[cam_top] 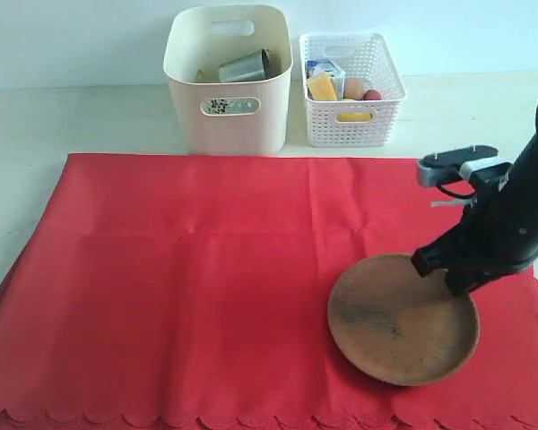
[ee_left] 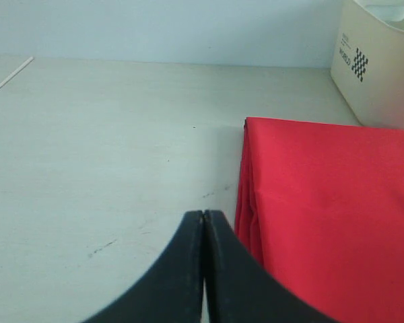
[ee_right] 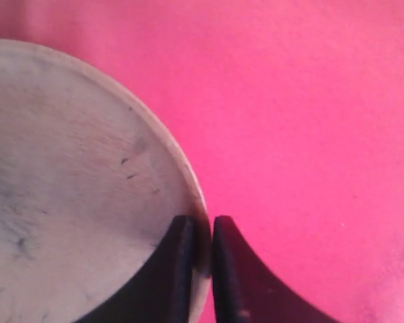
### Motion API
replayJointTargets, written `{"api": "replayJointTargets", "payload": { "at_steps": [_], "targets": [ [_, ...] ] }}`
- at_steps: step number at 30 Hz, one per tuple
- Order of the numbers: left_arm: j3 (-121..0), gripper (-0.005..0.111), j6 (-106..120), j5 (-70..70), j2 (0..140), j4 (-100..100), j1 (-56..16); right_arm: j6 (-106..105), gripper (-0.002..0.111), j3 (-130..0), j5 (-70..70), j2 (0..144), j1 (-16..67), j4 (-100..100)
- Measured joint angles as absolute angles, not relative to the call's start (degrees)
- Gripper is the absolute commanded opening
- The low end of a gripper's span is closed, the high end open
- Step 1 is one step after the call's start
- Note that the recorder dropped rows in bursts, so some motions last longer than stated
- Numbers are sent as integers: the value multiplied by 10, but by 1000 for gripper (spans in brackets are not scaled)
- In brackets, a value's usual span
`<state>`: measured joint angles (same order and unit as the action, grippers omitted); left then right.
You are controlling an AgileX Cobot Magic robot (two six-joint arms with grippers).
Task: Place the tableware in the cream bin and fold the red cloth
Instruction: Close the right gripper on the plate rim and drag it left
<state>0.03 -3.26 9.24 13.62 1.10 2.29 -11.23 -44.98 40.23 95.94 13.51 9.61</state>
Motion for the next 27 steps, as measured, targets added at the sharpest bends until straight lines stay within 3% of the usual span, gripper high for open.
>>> {"api": "replayJointTargets", "payload": {
  "at_steps": [11, 27],
  "targets": [
    [0, 1, -33, 92, 136, 11, 23, -326, 0, -487, 378, 920, 135, 360],
    [0, 1, -33, 92, 136, 11, 23, -330, 0, -487, 297, 981, 135, 379]
  ]
}}
